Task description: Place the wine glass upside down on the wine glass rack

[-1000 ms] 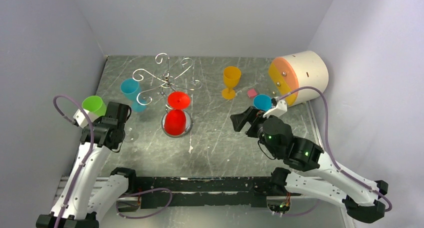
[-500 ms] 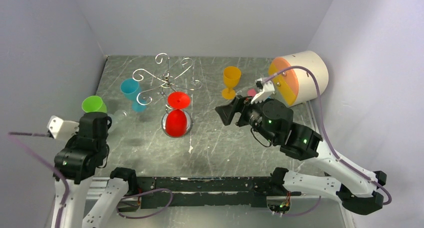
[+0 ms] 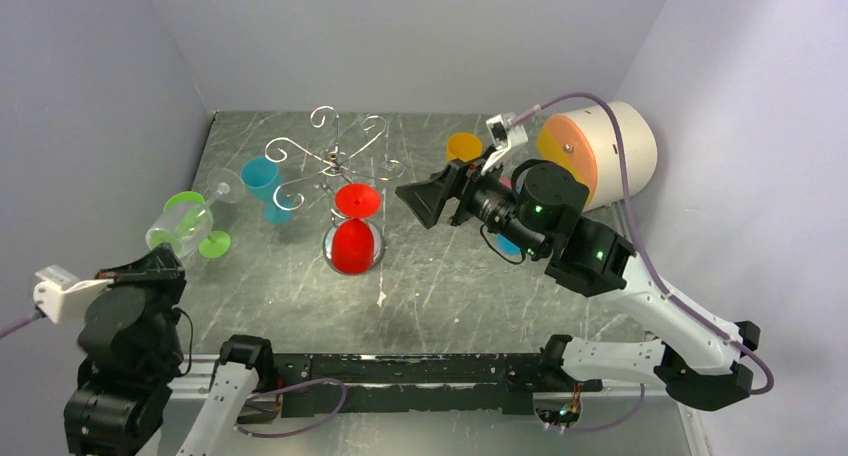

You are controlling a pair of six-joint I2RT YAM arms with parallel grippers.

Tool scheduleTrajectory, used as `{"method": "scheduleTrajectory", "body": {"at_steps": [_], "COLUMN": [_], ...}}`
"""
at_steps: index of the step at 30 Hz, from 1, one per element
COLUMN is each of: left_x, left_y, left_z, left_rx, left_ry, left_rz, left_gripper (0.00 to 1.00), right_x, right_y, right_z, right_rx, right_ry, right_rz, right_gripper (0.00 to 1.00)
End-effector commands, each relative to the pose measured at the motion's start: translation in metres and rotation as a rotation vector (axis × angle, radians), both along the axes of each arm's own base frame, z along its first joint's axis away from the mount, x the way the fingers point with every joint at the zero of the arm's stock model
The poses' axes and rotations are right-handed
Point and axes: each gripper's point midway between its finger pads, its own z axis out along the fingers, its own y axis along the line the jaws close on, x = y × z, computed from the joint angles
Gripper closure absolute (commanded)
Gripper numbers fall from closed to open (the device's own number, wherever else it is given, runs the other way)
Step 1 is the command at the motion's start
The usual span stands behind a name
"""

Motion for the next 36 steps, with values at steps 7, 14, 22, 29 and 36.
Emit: {"method": "scheduleTrajectory", "body": {"at_steps": [7, 14, 22, 29, 36], "left_x": [-0.025, -0.038, -0.038, -0.034, -0.031], "left_y": [-0.038, -0.068, -0.1, -0.109, -0.108], "left_z": [0.111, 0.137, 0.146, 0.146, 0.138], "left_rx": [0.079, 0.144, 0.148, 0.153, 0.152], "left_ry": [-0.497, -0.646, -0.712, -0.705, -0.667], "left_rz": [-0.267, -0.436, -0.61, -0.657, -0.655], "left_gripper": [0.93, 0.93, 0.93, 0.93, 0.93], "right_x": [-0.008, -0.009, -0.008, 0.0, 0.008], "right_y": [0.048, 0.09, 0.137, 0.144, 0.142], "right_z": [0.07, 0.102, 0.107, 0.096, 0.087], "right_rx": [0.189, 0.266, 0.228, 0.123, 0.024], "right_ry": [-0.155, -0.174, -0.247, -0.314, -0.382], "right_rz": [0.181, 0.295, 0.35, 0.218, 0.132], "right_gripper": [0.35, 0.46, 0.52, 0.58, 0.74]}}
